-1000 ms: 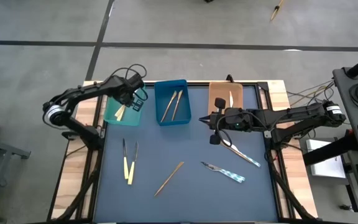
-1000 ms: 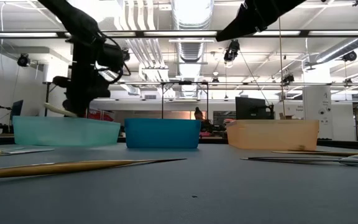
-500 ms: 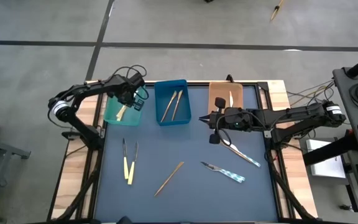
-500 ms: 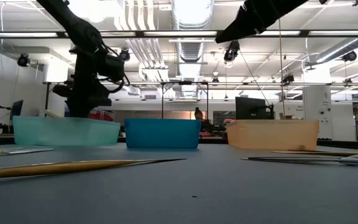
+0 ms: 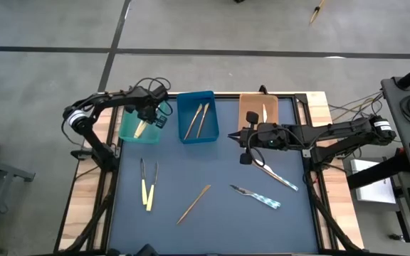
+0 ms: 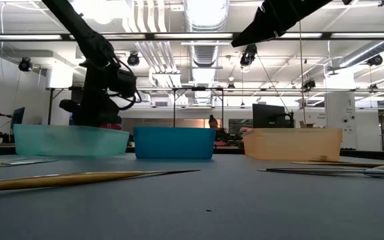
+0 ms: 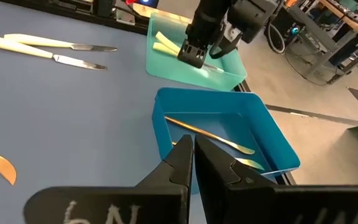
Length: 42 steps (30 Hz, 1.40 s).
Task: Sort silverware by color (type)
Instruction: Put the yellow knife into the green bin, then put the white patterned table knife into the orange bin
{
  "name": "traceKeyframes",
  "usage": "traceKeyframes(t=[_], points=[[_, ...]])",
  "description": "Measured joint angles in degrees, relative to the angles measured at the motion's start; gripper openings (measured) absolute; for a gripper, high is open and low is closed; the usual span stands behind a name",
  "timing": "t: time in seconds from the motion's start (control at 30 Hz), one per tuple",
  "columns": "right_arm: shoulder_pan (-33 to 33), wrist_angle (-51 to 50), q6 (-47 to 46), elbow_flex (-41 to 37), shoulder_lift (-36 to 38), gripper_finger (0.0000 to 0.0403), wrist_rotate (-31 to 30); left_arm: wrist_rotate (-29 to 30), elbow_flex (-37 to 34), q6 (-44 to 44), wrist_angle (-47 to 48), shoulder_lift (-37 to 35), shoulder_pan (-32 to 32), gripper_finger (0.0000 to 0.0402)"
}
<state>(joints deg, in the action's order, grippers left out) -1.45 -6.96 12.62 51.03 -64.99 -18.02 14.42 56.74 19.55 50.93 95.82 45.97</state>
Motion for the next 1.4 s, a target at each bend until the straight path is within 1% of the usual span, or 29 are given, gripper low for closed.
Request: traceKeyframes(t=[0.2, 0.9, 1.03, 1.27, 1.4], points=[[0.0, 0.0, 0.0, 0.0, 0.0, 0.0009, 0.0, 0.0, 0.0, 0.0, -0.6, 2.0, 0.0, 0.0033], [0.0, 0.0, 0.0, -0.1, 0.0, 0.0009, 0.0, 0.2, 0.0, 0.4, -1.1, 2.2, 0.0, 0.0043], [0.0, 0.0, 0.0, -0.1, 0.0, 0.0009, 0.0, 0.2, 0.0, 0.4, -1.3, 2.1, 0.0, 0.0064], [0.0, 0.0, 0.0, -0.1, 0.0, 0.0009, 0.0, 0.2, 0.0, 0.4, -1.3, 1.9, 0.0, 0.0119], [0.0, 0.0, 0.0, -0.1, 0.0, 0.0009, 0.0, 0.2, 0.0, -0.4, -1.0, 0.1, -0.2, 0.0142]])
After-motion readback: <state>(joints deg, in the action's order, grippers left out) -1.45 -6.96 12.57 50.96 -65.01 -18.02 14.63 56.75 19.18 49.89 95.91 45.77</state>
